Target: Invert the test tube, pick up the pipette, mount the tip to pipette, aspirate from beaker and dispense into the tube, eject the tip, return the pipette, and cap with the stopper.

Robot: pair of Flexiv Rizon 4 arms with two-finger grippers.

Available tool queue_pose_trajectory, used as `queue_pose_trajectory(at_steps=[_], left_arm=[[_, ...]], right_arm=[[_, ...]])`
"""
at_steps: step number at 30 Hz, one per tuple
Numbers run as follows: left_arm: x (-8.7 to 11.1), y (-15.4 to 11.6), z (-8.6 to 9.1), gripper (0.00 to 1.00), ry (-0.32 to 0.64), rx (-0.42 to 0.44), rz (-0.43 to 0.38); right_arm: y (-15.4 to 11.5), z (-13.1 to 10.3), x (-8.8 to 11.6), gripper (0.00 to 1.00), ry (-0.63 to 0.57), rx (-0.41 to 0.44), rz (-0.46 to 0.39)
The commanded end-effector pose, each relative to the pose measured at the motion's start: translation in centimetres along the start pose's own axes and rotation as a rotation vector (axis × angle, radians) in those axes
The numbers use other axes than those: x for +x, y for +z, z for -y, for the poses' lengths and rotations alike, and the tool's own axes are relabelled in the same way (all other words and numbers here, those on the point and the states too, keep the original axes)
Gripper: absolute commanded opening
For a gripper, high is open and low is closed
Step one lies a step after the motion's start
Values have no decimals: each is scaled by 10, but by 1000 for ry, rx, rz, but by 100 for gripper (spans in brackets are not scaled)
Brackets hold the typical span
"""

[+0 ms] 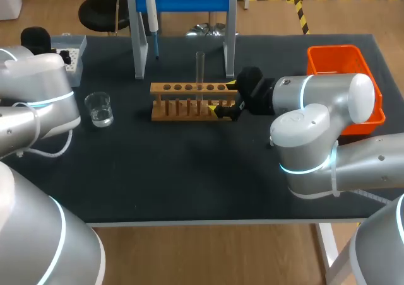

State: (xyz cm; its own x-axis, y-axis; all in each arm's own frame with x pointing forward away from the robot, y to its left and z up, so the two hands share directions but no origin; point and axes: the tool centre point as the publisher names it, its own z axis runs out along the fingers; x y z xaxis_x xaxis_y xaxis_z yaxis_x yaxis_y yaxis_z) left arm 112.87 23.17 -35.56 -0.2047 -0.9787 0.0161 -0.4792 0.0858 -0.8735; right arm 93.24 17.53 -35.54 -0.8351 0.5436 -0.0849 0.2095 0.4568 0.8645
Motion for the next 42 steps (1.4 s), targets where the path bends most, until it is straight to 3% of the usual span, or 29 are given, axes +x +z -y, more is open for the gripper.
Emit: queue_pose_trajectory(at_steps=[1,18,42], left_arm=[[-2,8,1,41,4,-2,-1],[-6,15,2,42,11,-6,0],[-7,18,2,30,14,-12,-1]], right_arm=[[-1,-1,0,100,0,4,-2],[-1,-1,0,100,0,4,-2],[-1,-1,0,100,0,4,-2]])
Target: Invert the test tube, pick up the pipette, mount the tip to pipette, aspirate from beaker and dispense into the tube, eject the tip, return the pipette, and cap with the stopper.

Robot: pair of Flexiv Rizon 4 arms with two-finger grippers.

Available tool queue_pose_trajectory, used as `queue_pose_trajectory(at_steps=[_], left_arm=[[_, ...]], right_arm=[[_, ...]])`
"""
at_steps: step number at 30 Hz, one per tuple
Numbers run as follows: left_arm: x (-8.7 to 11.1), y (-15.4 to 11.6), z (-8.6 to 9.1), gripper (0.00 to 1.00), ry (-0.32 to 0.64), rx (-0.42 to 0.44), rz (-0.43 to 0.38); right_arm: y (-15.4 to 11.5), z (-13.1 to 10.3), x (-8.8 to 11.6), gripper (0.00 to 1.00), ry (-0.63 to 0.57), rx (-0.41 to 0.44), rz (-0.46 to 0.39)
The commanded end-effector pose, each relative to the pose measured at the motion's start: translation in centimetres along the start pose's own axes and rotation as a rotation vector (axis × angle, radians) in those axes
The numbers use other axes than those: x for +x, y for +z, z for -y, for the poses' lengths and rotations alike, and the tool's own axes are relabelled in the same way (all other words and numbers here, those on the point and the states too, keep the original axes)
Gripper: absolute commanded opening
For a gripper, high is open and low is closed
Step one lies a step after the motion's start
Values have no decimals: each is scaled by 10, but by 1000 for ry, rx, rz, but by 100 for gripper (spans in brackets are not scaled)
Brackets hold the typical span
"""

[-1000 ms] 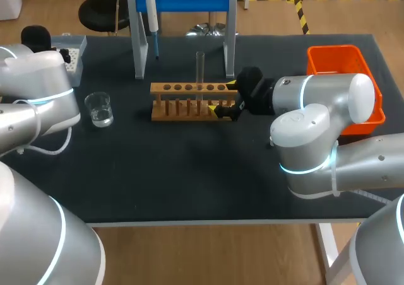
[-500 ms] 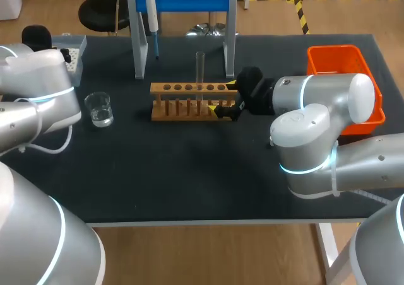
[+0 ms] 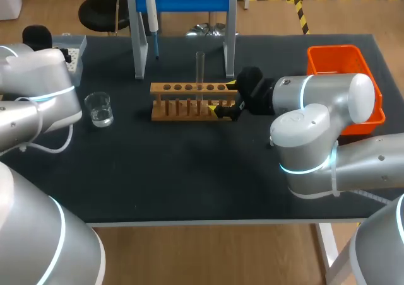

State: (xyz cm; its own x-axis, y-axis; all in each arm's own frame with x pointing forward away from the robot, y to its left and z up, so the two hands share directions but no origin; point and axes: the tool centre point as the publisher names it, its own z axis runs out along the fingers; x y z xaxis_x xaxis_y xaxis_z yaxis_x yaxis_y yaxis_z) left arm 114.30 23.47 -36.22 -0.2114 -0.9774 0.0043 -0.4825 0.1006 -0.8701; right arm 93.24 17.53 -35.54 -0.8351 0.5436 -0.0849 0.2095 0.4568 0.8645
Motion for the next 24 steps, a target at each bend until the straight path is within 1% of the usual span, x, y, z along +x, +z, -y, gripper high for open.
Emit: queue_pose_trajectory(at_steps=[1,24], left_arm=[[-1,3,1,29,1,-5,-1],[-2,6,-1,25,8,-18,5]], right_arm=[[-1,-1,0,100,0,4,-2],[-1,-1,0,100,0,4,-2]])
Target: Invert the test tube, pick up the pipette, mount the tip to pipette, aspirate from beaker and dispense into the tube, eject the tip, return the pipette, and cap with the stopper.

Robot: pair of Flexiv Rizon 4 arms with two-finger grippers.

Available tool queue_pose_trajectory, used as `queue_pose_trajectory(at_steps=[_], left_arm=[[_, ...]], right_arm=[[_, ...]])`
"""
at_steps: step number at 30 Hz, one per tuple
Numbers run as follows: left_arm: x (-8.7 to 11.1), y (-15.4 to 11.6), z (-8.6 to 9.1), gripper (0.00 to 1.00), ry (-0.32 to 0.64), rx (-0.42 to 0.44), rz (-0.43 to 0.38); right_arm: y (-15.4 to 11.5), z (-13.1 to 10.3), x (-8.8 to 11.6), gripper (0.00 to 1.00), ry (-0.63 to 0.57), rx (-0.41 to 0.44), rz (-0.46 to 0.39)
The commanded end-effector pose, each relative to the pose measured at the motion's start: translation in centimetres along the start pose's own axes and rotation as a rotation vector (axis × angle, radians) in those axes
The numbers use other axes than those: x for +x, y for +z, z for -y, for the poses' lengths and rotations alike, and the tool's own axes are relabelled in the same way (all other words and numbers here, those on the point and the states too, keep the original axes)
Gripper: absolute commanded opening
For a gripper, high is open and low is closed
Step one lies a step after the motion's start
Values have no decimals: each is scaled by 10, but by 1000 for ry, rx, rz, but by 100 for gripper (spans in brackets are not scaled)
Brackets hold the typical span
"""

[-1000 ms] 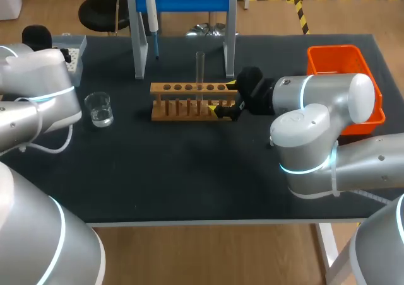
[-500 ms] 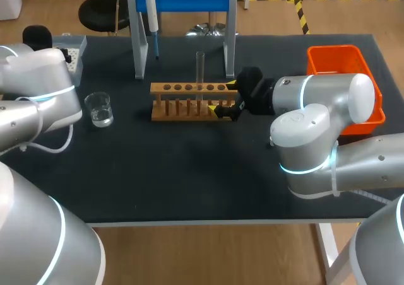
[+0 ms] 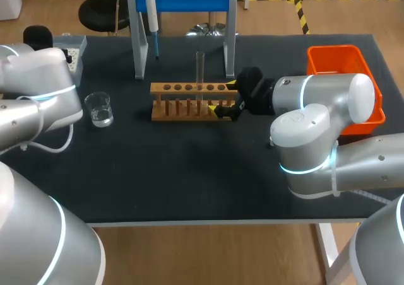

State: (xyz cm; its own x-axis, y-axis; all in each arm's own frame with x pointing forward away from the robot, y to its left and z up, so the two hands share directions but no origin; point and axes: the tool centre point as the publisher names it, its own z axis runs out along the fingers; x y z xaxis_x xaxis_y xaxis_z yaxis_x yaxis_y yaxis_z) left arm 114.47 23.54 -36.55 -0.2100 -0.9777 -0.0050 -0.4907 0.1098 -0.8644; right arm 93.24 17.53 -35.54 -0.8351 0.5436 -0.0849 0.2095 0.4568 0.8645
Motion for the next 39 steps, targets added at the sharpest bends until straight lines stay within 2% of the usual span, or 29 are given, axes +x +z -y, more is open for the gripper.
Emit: queue_pose_trajectory(at_steps=[1,10,17,29,39], left_arm=[[-1,3,1,25,1,-7,-1],[-3,3,0,18,2,-9,3],[-3,4,0,0,7,-11,1],[-1,1,3,0,18,-2,-1],[-1,-5,13,0,34,16,11]], right_arm=[[-1,-1,0,100,0,4,-2],[-1,-1,0,100,0,4,-2],[-1,-1,0,100,0,4,-2],[-1,-1,0,100,0,4,-2],[-1,-1,0,100,0,4,-2]])
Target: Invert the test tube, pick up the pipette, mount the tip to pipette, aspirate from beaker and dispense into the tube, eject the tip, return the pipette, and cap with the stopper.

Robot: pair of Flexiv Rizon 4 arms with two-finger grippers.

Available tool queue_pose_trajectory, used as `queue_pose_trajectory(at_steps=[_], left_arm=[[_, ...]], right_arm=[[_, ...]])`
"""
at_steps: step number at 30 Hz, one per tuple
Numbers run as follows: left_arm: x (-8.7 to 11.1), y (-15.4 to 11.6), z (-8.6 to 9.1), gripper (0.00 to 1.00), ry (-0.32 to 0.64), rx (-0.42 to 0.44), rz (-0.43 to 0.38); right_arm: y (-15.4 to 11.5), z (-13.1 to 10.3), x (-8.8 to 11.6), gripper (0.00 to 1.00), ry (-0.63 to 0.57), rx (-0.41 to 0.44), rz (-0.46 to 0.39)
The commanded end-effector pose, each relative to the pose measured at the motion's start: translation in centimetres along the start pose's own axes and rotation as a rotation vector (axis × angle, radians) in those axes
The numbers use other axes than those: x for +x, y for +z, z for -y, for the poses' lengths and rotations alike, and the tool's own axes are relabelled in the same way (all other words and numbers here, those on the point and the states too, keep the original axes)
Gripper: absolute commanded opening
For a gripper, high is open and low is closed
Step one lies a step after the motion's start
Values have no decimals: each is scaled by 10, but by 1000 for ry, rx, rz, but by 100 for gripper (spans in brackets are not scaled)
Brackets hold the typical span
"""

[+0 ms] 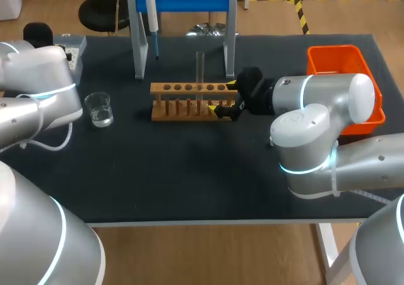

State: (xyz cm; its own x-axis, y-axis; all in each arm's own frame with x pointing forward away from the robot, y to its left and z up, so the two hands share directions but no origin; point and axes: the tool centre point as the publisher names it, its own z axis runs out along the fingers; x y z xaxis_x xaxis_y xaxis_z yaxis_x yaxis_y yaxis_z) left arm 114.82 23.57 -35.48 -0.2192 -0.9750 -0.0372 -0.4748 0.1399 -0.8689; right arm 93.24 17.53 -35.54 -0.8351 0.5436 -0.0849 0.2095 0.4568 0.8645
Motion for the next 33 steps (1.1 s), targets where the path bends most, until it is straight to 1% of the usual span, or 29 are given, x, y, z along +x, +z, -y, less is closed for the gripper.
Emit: queue_pose_trajectory(at_steps=[1,8,18,27,30,33], left_arm=[[0,-3,3,0,3,7,4],[2,-7,10,0,18,20,19],[4,-15,25,0,47,43,31],[5,-27,42,0,72,96,64],[6,-33,49,0,76,109,67],[10,-42,57,0,103,114,55]], right_arm=[[-1,-1,0,100,0,4,-2],[-1,-1,0,100,0,4,-2],[-1,-1,0,100,0,4,-2],[-1,-1,0,100,0,4,-2],[-1,-1,0,100,0,4,-2],[-1,-1,0,100,0,4,-2]])
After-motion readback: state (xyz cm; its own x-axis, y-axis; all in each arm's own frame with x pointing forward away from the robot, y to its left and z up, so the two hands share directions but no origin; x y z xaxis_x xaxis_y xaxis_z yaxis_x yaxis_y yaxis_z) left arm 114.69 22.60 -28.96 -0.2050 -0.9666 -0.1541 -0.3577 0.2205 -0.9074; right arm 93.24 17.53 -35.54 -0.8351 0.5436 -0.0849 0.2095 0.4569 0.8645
